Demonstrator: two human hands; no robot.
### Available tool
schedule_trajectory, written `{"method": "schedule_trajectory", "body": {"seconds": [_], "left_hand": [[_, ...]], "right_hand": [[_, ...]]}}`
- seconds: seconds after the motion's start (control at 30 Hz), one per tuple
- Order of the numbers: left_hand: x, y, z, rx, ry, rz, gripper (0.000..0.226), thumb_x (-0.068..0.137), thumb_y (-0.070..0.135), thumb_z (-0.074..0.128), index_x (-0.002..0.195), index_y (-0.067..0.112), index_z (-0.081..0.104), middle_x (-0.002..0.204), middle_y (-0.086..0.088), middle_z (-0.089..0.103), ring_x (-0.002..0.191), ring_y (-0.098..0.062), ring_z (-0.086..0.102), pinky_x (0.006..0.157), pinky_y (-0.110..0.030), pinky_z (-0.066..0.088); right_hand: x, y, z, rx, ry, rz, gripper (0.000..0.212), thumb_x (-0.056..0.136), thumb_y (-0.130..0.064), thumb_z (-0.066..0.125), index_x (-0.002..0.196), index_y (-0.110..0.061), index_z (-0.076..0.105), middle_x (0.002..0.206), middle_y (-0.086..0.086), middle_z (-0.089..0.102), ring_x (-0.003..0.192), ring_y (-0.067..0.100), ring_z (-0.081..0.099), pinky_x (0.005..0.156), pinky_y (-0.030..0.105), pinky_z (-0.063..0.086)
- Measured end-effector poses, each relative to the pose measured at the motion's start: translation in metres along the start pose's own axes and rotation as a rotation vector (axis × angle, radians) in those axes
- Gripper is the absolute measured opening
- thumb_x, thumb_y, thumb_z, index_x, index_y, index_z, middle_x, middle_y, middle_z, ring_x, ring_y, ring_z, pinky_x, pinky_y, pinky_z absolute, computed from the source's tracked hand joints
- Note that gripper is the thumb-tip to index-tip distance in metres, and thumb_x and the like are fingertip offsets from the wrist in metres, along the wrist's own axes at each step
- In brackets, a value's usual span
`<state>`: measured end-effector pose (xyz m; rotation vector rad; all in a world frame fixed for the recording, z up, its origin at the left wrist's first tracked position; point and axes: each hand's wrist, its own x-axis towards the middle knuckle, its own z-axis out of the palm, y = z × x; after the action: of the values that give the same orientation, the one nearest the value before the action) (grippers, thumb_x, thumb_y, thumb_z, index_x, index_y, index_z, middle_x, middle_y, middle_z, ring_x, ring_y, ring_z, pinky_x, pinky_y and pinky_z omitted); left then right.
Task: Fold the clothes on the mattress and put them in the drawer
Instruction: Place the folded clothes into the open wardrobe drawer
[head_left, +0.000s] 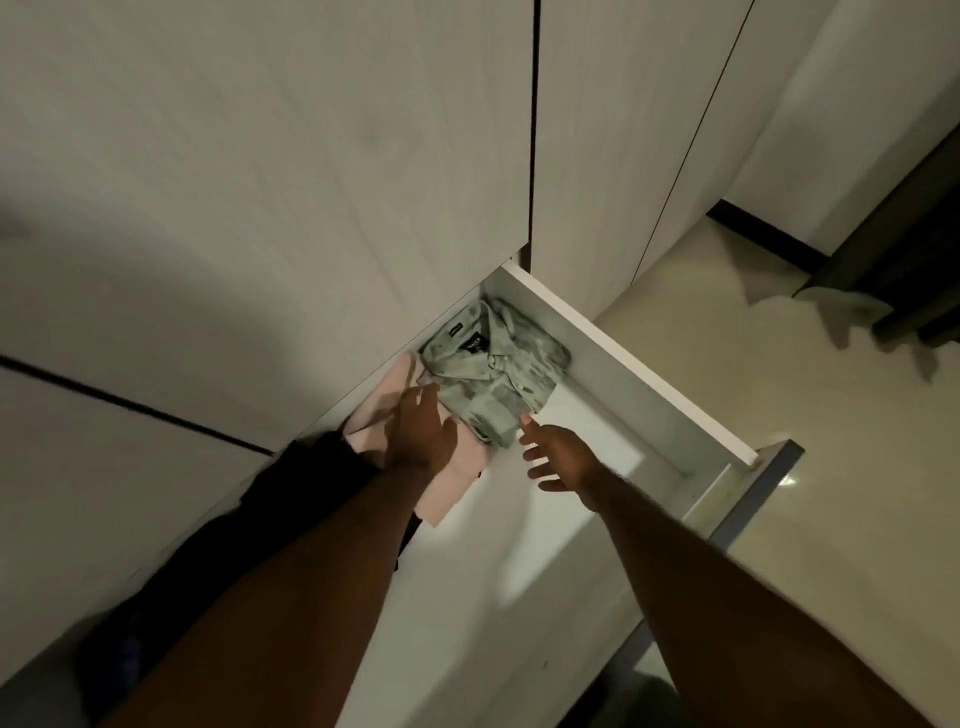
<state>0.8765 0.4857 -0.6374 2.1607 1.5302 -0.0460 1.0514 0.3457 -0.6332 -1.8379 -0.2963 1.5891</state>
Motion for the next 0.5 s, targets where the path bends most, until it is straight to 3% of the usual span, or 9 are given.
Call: {"method": "schedule_trajectory", "body": {"seconds": [0.1, 0.27, 0.5], "left_hand": [[-0.05, -0.019, -0.006, -0.014, -0.085, -0.029, 0.057, 0.096, 0.037, 0.061, 0.147, 0.021, 0.041, 0.148, -0.009, 0.044, 0.132, -0.03, 0.047, 0.107, -0.047, 0.041], [-0.146, -0.038, -0.032, -0.133, -0.184, -0.017, 0.052, 0.096, 0.028, 0.063, 0.143, 0.012, 0.048, 0.138, -0.011, 0.052, 0.13, -0.027, 0.05, 0.108, -0.032, 0.04], [-0.275, -0.068, -0.062, -0.206, -0.424, 0.004, 0.045, 0.092, 0.045, 0.069, 0.126, 0.019, 0.056, 0.13, -0.004, 0.058, 0.111, -0.016, 0.056, 0.097, -0.03, 0.051]], "right_hand": [[-0.044, 0.003, 0.017, 0.026, -0.006, -0.022, 0.066, 0.088, -0.075, 0.056, 0.114, -0.015, 0.068, 0.107, 0.005, 0.068, 0.083, 0.022, 0.066, 0.078, 0.034, 0.054], [-0.124, 0.02, 0.05, 0.063, 0.005, -0.041, 0.08, 0.07, -0.081, 0.055, 0.113, -0.016, 0.068, 0.112, 0.009, 0.07, 0.087, 0.023, 0.068, 0.076, 0.033, 0.055], [-0.225, 0.054, 0.108, 0.078, 0.012, -0.067, 0.062, 0.093, -0.072, 0.05, 0.123, -0.02, 0.064, 0.118, 0.007, 0.069, 0.103, 0.027, 0.07, 0.079, 0.034, 0.059]]}}
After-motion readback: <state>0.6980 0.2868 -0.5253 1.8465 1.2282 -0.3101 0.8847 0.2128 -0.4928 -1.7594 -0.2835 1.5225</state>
